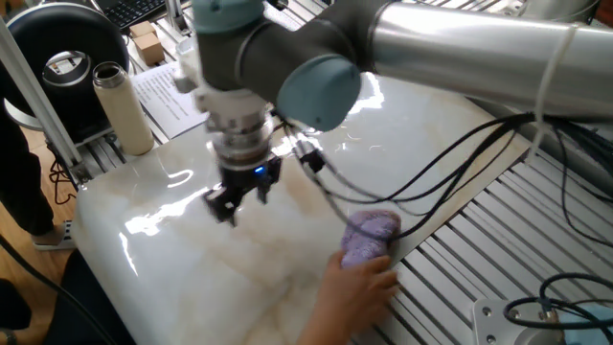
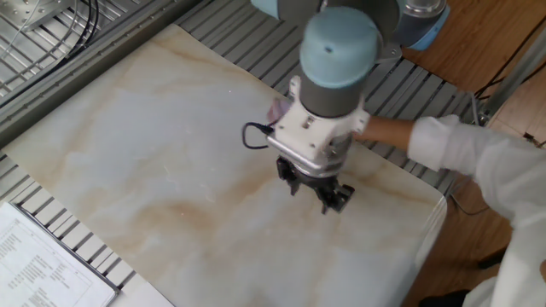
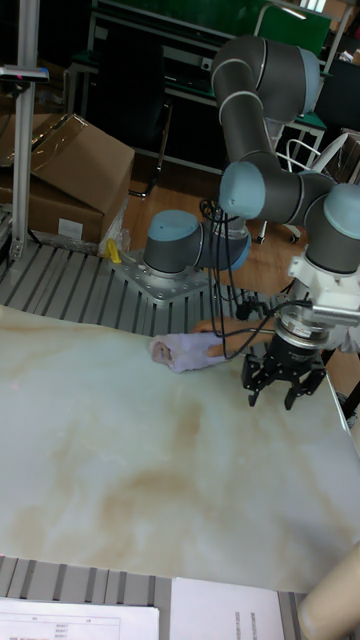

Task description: Clean the table with a cloth

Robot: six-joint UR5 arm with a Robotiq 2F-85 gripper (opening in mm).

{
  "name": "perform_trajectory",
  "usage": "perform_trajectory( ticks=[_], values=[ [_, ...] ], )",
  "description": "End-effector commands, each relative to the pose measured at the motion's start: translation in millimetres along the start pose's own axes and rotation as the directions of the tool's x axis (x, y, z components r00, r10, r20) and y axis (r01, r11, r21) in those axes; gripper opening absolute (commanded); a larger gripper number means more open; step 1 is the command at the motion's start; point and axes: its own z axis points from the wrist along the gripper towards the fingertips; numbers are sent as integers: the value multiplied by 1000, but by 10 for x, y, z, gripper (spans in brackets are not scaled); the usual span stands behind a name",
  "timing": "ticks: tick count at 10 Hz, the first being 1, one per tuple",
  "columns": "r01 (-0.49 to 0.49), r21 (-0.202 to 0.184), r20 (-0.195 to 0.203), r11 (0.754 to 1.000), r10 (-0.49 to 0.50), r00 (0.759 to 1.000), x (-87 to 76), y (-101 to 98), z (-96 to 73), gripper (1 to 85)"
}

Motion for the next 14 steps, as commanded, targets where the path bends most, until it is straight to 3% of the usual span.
perform_trajectory(
  ticks=[1, 2, 3, 4, 5, 7, 8, 9, 11, 12, 14],
  values=[
    [87, -40, 43, 995, -86, 995, -60, -47, 29, 647],
    [46, -59, 49, 997, -43, 998, -99, 88, 34, 677],
    [-14, -62, 47, 998, 17, 999, -104, 88, 34, 690],
    [-103, -22, 47, 994, 104, 993, -106, -28, 39, 673],
    [-104, 29, 38, 994, 103, 994, -71, -167, 33, 633],
    [4, 9, 0, 1000, -4, 1000, 116, -602, -73, 633],
    [68, -2, -8, 998, -68, 998, 207, -899, -94, 633],
    [105, -17, -4, 994, -105, 994, 249, -1051, -100, 640],
    [129, -42, 10, 991, -128, 992, 280, -1050, -125, 660],
    [109, -33, 44, 994, -107, 993, 188, -1063, -126, 683],
    [-1, 23, 45, 1000, 0, 999, 174, -1220, -125, 663]
  ],
)
